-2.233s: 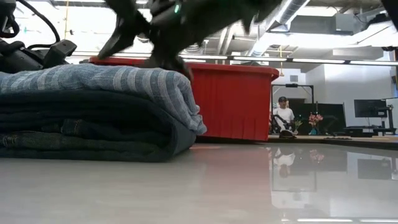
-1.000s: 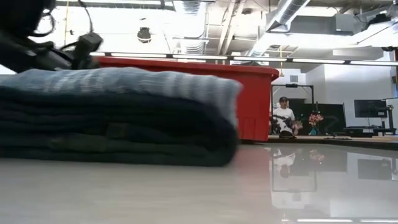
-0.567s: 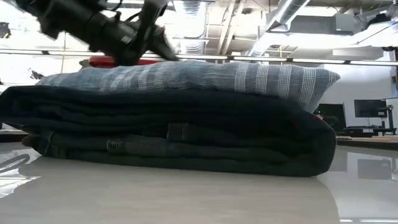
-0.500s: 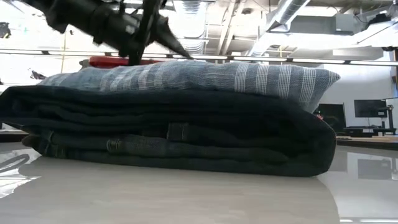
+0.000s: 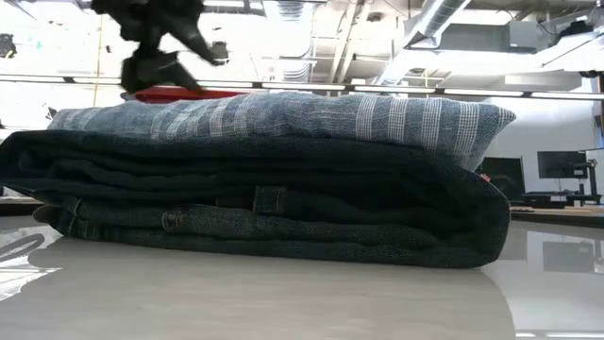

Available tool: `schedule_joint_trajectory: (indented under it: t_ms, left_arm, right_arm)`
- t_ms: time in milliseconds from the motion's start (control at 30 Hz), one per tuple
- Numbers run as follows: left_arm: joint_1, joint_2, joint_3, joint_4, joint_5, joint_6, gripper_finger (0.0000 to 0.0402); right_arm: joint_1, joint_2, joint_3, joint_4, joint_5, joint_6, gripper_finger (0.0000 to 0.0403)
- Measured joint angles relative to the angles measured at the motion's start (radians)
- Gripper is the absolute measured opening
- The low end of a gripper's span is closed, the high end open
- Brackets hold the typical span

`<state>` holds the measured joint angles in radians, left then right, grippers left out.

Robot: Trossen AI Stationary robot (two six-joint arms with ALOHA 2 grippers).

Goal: Fold Laundry from Bin
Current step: Stack the folded light blue shirt on top of the folded black pants

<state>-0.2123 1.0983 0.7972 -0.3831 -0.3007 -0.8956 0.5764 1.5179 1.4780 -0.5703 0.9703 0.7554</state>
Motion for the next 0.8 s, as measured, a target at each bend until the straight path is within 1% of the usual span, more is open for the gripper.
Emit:
schedule_joint_trajectory:
  t_ms: [67, 133, 233, 267, 300, 333, 433, 467, 533, 667, 800]
  left_arm:
    - [-0.025, -0.041, 0.000, -0.082, -0.009, -0.034, 0.0199]
    - [-0.058, -0.100, 0.000, -0.121, -0.020, -0.068, 0.0199]
    - [-0.094, -0.219, 0.001, -0.171, -0.029, -0.148, 0.0199]
    - [-0.108, -0.259, 0.002, -0.188, -0.036, -0.183, 0.0199]
    - [-0.123, -0.296, 0.001, -0.207, -0.048, -0.214, 0.0199]
    - [-0.139, -0.334, 0.000, -0.212, -0.059, -0.227, 0.0199]
    - [-0.180, -0.430, 0.001, -0.206, -0.099, -0.234, 0.0199]
    - [-0.192, -0.454, 0.001, -0.213, -0.113, -0.231, 0.0199]
    - [-0.211, -0.494, 0.001, -0.214, -0.138, -0.210, 0.0199]
    - [-0.231, -0.540, 0.001, -0.263, -0.158, -0.215, 0.0199]
    - [-0.237, -0.545, 0.001, -0.312, -0.158, -0.224, 0.0199]
  right_arm:
    - [-0.026, 0.034, 0.001, 0.037, -0.021, 0.008, 0.0190]
    - [-0.060, 0.084, 0.001, 0.086, -0.093, 0.010, 0.0158]
    - [-0.107, 0.189, 0.001, 0.187, -0.204, -0.016, 0.0081]
    - [-0.125, 0.229, 0.000, 0.237, -0.249, -0.041, 0.0048]
    - [-0.141, 0.267, 0.000, 0.299, -0.292, -0.071, 0.0026]
    - [-0.157, 0.297, 0.000, 0.365, -0.333, -0.092, 0.0019]
    - [-0.216, 0.396, 0.018, 0.541, -0.443, -0.099, 0.0020]
    - [-0.236, 0.429, 0.031, 0.569, -0.467, -0.098, 0.0019]
    - [-0.271, 0.500, 0.070, 0.570, -0.502, -0.090, 0.0016]
    - [-0.308, 0.625, 0.161, 0.529, -0.627, -0.017, 0.0016]
    - [-0.306, 0.719, 0.223, 0.336, -0.674, 0.143, 0.0016]
